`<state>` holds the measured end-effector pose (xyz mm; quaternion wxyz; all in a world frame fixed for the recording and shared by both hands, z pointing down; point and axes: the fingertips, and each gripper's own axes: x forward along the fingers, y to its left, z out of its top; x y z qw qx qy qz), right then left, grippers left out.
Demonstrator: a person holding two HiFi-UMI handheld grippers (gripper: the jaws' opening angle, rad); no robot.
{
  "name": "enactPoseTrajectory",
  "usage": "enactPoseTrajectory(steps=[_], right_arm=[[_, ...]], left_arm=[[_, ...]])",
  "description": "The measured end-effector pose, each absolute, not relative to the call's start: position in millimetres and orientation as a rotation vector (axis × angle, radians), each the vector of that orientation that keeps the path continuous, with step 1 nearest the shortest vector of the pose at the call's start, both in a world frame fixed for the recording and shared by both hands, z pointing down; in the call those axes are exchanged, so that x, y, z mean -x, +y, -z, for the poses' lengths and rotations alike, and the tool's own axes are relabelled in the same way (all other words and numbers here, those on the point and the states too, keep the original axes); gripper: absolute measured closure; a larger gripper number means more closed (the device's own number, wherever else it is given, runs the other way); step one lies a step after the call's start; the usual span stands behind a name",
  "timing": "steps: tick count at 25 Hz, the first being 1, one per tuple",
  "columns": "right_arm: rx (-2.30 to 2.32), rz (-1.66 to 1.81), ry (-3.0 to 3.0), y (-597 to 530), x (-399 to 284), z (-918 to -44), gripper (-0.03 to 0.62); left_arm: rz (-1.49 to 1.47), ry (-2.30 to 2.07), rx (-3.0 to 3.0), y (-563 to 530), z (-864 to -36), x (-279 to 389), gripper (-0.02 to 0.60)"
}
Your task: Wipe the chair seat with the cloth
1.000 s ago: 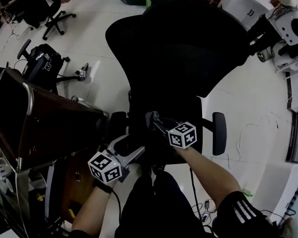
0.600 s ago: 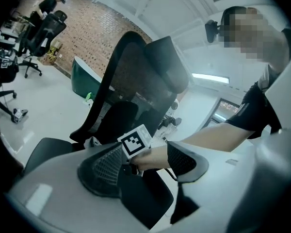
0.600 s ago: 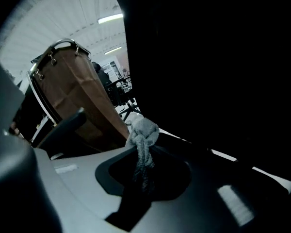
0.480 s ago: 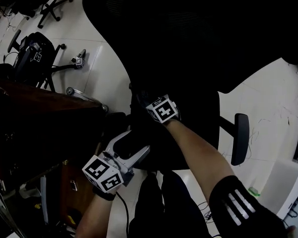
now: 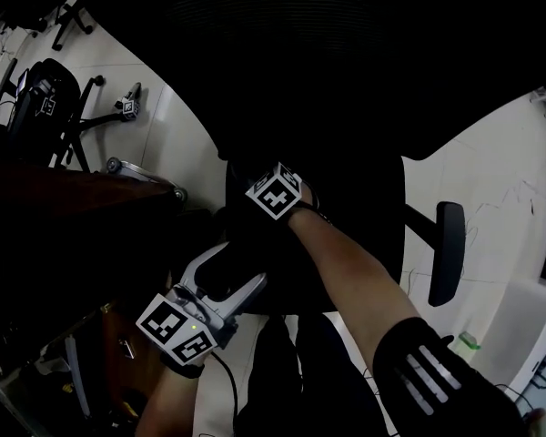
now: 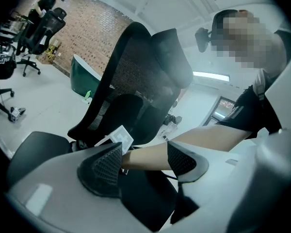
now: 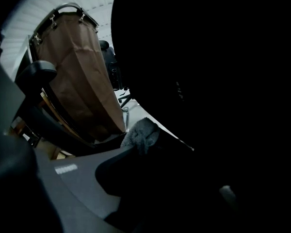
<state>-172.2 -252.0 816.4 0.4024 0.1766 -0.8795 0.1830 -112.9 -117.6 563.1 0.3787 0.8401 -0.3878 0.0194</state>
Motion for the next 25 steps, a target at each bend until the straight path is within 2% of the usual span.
enactPoseTrajectory(steps=[6,17,25], right_arm=[[-0.522,-0.449,-2.125,-266,98,-832,0.540],[-0.823,-0.543,-1.830,-281,-131,-837,0.540],[-0.955,-0.529,-1.771,-285,-183,-823,0.540]], left_arm=[[-0.061,-0.968,-2.149,-119,-564,99,0.264],[-0.087,-0.875,-2.202,-124,-553,53,0.264],[-0.086,-0.862,-2.227,-119,-545,47,0.264]])
